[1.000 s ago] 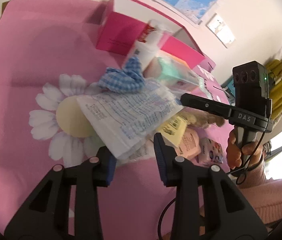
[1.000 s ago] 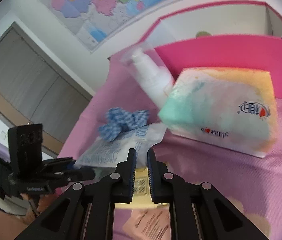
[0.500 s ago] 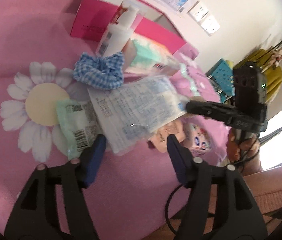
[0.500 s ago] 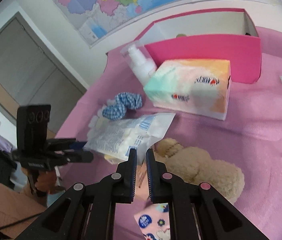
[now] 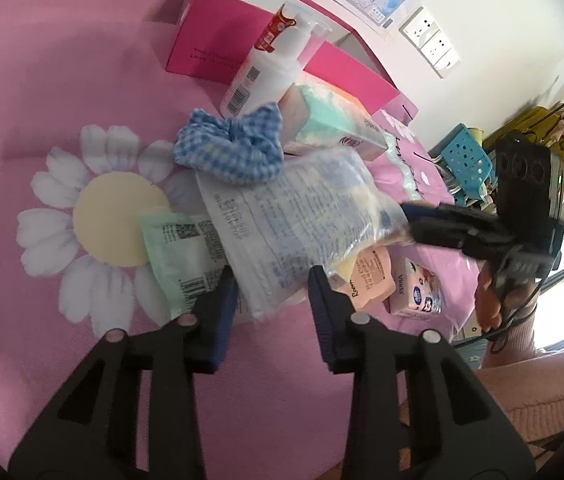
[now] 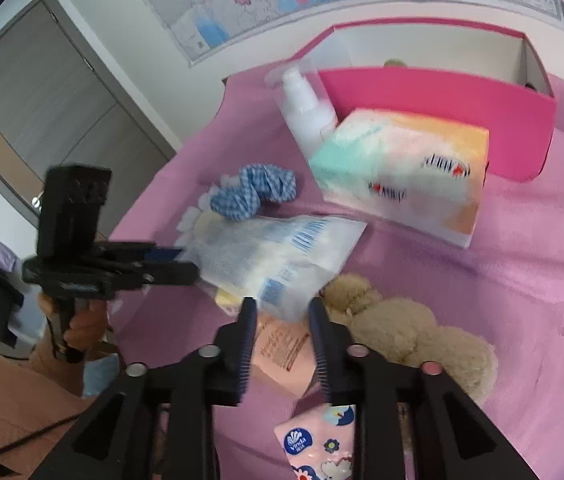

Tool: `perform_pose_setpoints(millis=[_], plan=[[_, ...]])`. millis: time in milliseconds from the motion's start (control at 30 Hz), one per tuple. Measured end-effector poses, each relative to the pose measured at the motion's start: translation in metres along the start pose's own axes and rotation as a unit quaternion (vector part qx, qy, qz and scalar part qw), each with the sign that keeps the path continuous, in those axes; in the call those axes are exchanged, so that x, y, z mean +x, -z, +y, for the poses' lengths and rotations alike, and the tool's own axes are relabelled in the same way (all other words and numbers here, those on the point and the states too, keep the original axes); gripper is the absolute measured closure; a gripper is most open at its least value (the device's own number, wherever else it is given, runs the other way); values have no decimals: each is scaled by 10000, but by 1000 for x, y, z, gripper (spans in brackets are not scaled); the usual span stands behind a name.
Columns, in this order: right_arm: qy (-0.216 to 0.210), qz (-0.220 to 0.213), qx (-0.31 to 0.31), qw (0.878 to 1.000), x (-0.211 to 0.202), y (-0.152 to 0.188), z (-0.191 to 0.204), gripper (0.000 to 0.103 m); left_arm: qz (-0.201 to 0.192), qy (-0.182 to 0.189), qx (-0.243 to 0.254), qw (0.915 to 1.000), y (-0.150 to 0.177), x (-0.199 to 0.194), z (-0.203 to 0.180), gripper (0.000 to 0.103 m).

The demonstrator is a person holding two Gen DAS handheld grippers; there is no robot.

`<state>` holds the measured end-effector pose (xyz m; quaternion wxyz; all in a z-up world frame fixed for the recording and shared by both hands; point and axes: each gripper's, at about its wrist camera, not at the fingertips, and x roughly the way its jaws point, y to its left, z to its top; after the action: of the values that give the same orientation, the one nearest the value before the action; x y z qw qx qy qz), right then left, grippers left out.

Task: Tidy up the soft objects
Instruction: 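Grasp the clear plastic bag with the right gripper and lift it, then carry the plastic bag into the pink shoebox and release it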

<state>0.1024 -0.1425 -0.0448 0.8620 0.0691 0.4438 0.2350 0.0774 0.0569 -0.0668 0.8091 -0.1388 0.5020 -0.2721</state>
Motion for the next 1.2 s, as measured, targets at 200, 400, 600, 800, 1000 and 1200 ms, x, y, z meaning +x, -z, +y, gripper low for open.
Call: perform_pose_setpoints(millis=[200,400,600,800,1000,1200], plan=[[-100,-281,425,9987,-4,-22,-19,46,-7,-85,51,10000,0,-1,-1,68],[-102,174,629,9978,31,-43,-31,43,-18,-131,102,9999,-1,0,-2,68],[-202,242,598,9977,48,-44,-31,58,-21,-293,211,9993,-2,0,-8,68],[-157,-139,483,9986,21,-34,-29,70,-165,-165,477,9986,-3,-11,-25,68],[-133,-467,368,9981,-17,-27,-26,70,-410,-60,934,9948,-11,-28,-51,68],[-68,-878,206,9959,-52,-34,-19,70,-749,-65,1213,9898,-31,-44,-67,68]])
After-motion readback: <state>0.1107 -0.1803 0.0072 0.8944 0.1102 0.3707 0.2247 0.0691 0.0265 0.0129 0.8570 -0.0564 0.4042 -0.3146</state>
